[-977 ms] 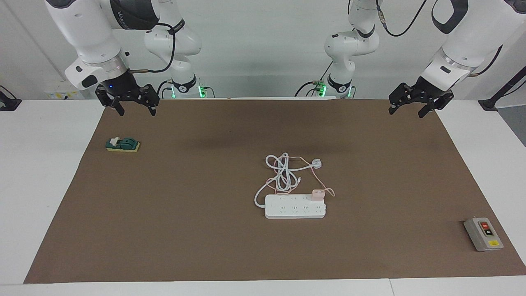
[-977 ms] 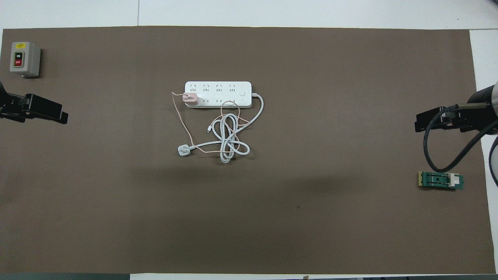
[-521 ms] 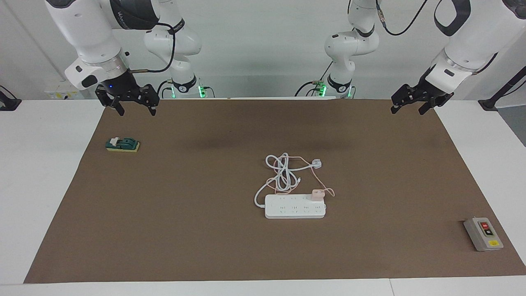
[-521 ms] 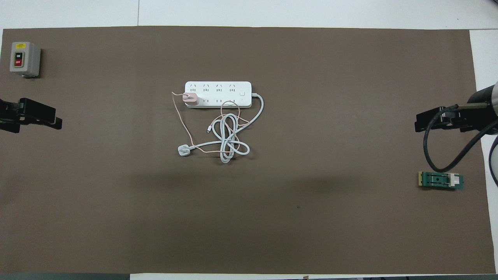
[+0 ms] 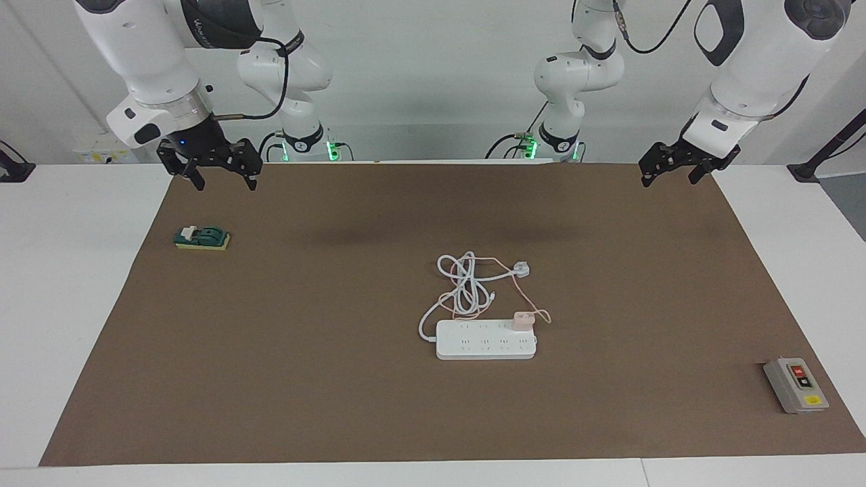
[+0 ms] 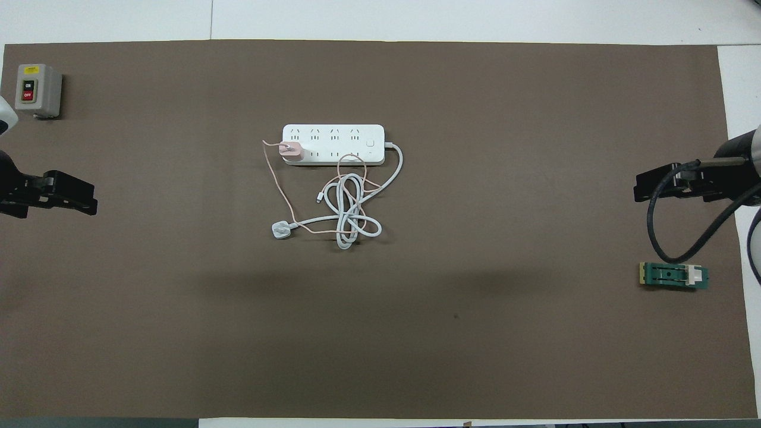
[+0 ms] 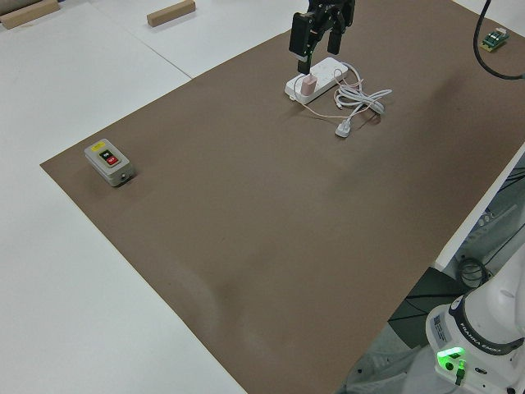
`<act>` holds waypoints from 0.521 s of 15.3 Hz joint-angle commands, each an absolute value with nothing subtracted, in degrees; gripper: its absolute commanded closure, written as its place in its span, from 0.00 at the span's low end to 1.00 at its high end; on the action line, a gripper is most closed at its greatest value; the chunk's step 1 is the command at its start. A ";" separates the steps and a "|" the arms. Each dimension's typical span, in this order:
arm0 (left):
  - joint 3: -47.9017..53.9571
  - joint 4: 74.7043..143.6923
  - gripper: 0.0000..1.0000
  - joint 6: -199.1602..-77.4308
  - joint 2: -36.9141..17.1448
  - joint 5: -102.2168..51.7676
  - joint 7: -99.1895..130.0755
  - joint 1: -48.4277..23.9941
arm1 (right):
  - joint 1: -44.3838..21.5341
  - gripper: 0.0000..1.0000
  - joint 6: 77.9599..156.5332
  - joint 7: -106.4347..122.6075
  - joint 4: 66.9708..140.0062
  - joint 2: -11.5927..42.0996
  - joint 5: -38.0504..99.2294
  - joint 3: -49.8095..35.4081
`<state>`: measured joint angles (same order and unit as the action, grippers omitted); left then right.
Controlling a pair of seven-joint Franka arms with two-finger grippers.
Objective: Plug charger into power strip
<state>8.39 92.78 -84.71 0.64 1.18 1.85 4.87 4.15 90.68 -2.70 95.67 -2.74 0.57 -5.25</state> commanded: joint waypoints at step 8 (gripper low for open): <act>7.38 90.97 0.00 -84.73 -3.08 1.85 2.55 4.04 | 5.01 0.00 91.14 -2.02 96.86 -3.96 -0.09 -5.80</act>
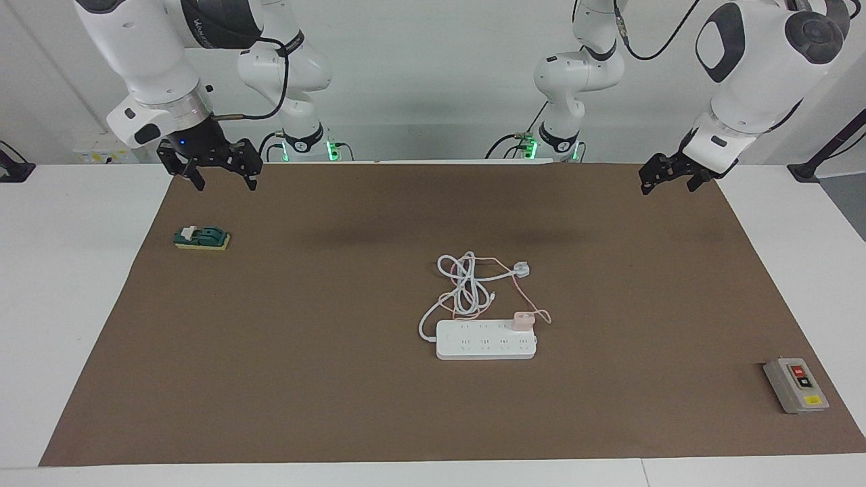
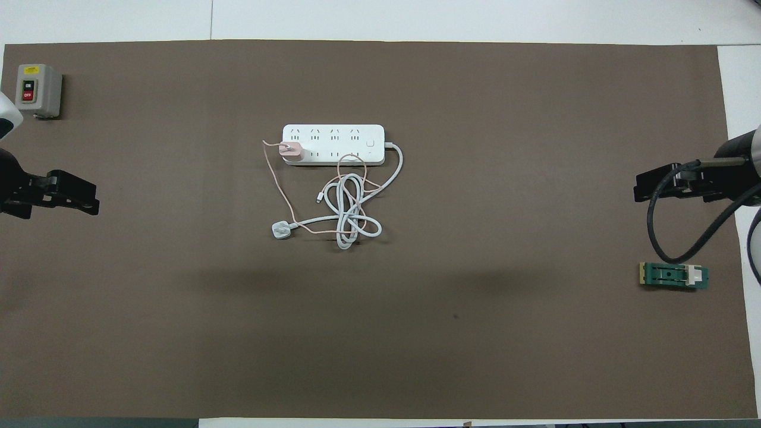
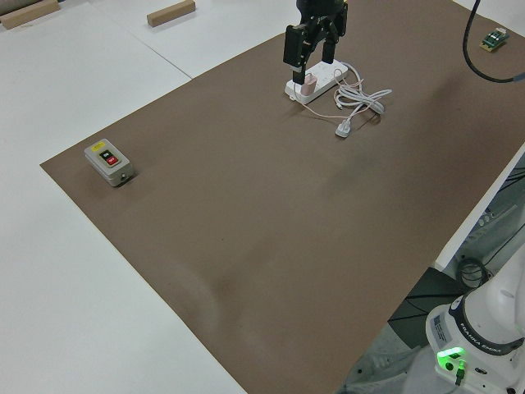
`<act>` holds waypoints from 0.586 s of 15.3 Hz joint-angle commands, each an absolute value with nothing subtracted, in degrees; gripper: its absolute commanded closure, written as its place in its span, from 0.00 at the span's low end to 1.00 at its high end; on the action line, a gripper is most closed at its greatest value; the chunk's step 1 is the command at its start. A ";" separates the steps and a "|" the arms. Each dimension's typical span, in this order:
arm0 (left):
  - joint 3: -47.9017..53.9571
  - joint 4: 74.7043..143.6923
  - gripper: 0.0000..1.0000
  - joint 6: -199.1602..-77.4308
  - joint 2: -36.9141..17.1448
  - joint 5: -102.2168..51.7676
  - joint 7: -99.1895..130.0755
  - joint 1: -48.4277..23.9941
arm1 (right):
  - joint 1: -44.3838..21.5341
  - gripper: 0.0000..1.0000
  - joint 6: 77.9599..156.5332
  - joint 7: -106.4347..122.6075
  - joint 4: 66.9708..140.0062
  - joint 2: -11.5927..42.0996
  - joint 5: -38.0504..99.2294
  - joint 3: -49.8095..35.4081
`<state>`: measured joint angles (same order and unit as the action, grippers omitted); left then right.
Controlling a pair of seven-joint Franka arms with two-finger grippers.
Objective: Plug charger into power strip
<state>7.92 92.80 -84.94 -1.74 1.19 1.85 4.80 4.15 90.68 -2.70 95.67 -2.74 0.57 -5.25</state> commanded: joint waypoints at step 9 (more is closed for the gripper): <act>7.38 90.97 0.00 -85.43 -3.08 2.29 2.20 3.08 | 5.01 0.00 91.14 -2.11 96.86 -3.96 -0.09 -5.80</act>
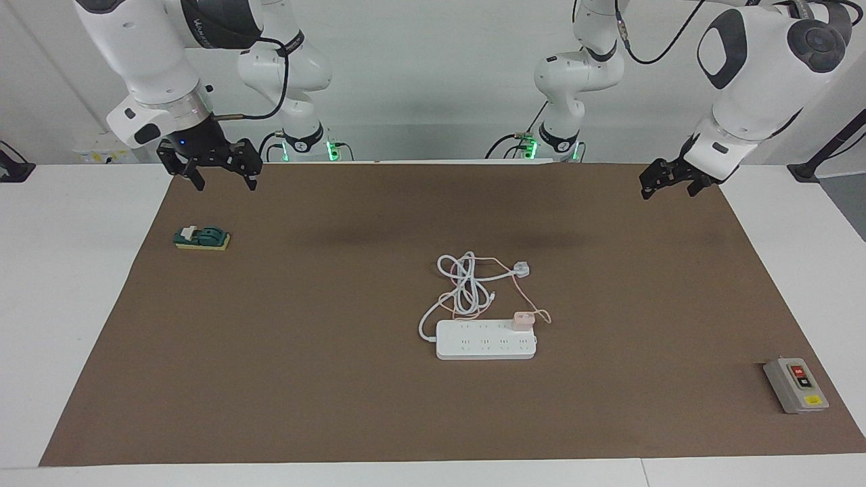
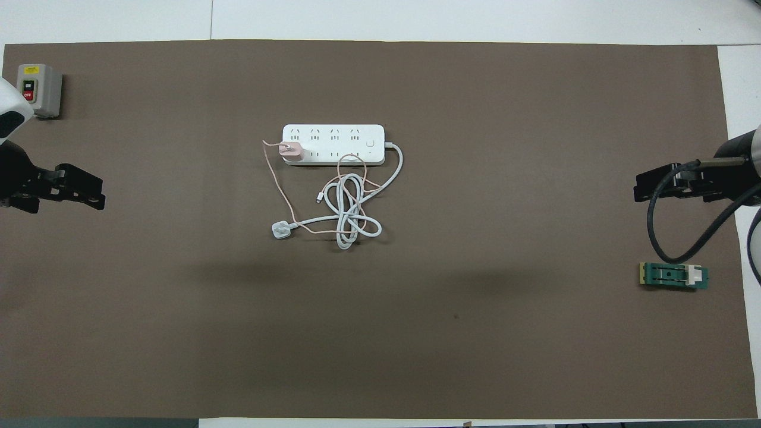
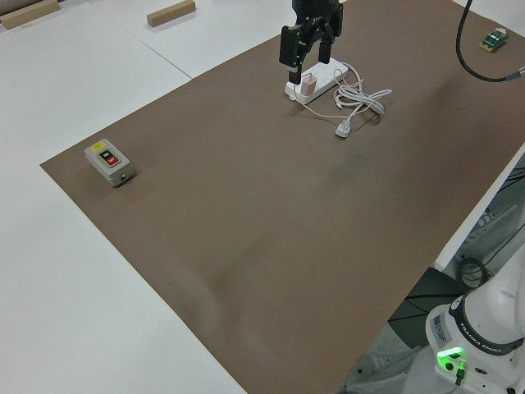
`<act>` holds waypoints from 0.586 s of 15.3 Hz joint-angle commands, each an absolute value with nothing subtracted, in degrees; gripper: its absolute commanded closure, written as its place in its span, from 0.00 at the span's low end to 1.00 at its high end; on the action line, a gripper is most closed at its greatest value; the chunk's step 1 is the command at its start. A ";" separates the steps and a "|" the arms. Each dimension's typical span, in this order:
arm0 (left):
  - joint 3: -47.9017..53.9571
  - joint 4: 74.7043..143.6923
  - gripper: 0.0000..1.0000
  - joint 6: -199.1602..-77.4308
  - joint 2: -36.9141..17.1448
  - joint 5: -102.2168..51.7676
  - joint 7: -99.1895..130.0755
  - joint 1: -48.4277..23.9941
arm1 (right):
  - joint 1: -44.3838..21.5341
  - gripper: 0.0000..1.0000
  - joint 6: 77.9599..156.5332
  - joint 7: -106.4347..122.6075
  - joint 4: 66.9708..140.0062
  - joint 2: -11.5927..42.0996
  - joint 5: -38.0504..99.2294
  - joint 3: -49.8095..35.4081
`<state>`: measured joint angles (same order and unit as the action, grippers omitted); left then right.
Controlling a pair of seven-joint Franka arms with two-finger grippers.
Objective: Plug charger into power strip
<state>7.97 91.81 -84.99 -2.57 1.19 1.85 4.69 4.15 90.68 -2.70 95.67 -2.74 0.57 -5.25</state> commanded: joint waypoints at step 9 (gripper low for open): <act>3.43 90.97 0.00 -85.43 -2.99 2.37 2.11 -0.88 | 5.01 0.00 91.14 -2.11 96.86 -3.96 -0.09 -5.80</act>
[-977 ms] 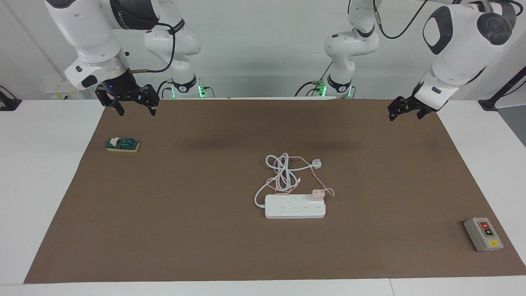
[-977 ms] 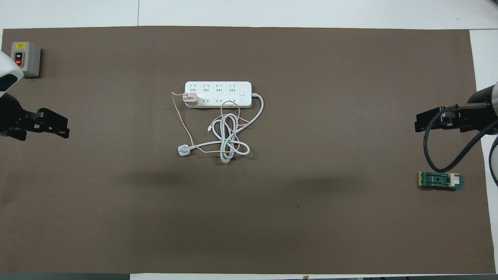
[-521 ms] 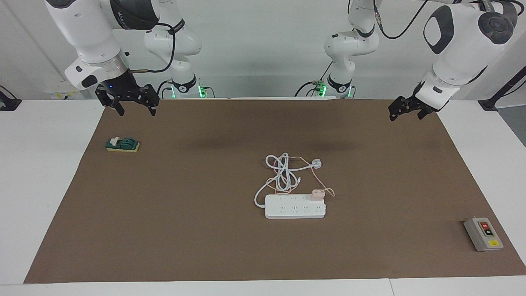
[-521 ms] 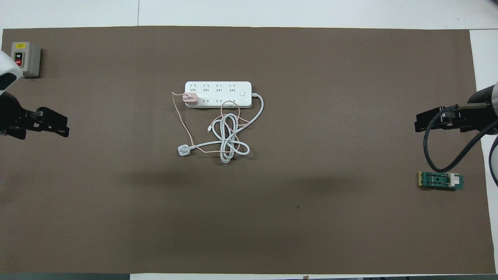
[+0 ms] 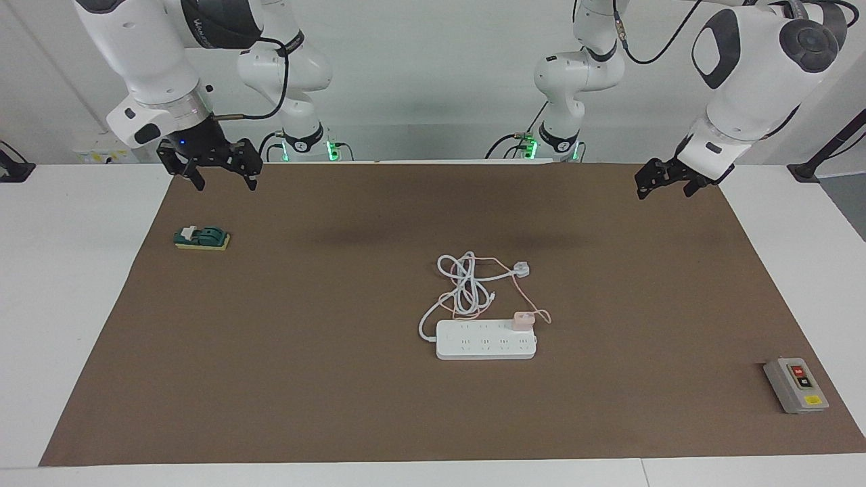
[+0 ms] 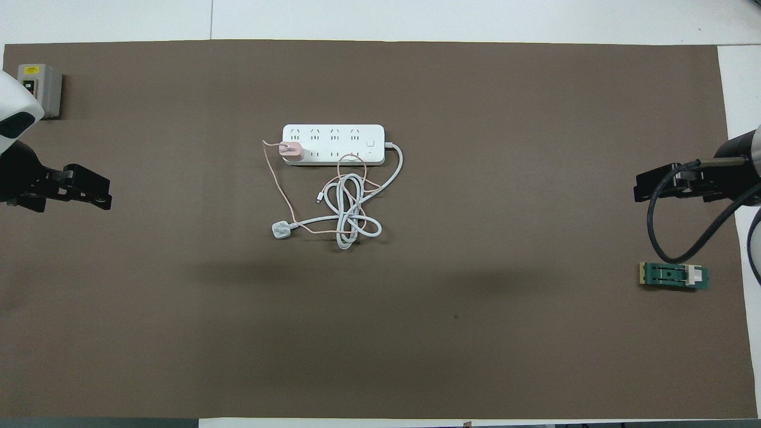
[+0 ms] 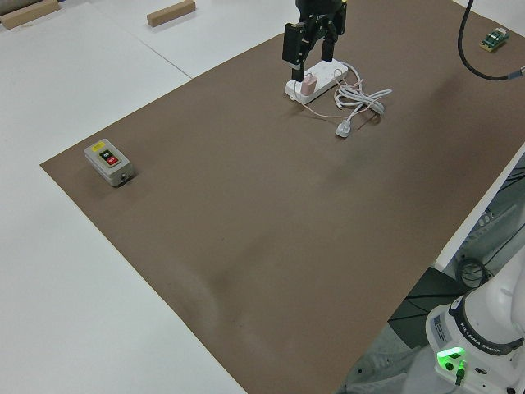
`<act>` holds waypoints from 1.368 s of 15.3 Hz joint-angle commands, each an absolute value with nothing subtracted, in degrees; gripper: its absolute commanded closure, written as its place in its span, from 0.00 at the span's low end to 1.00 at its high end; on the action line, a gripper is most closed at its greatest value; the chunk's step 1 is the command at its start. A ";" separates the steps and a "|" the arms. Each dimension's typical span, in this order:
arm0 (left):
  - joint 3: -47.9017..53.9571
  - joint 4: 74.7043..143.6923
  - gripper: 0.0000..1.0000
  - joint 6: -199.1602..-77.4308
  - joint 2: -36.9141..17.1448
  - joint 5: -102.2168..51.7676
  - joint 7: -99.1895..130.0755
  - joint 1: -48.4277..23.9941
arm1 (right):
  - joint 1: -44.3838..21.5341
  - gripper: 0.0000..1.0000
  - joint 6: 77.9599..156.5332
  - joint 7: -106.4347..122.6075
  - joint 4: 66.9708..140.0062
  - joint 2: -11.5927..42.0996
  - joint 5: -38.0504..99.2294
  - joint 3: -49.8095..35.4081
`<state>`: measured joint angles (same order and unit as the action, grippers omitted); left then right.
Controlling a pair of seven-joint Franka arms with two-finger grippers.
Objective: Plug charger into power strip
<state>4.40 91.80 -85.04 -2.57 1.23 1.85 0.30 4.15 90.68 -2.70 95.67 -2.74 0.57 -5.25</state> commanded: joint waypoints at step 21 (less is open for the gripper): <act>3.43 90.88 0.00 -88.07 -2.90 2.37 1.93 -0.79 | 5.19 0.00 91.32 -2.29 96.86 -3.96 0.09 -5.71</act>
<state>4.33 91.75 -87.78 -2.57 1.24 1.85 0.27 4.16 90.69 -2.70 95.67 -2.74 0.57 -5.24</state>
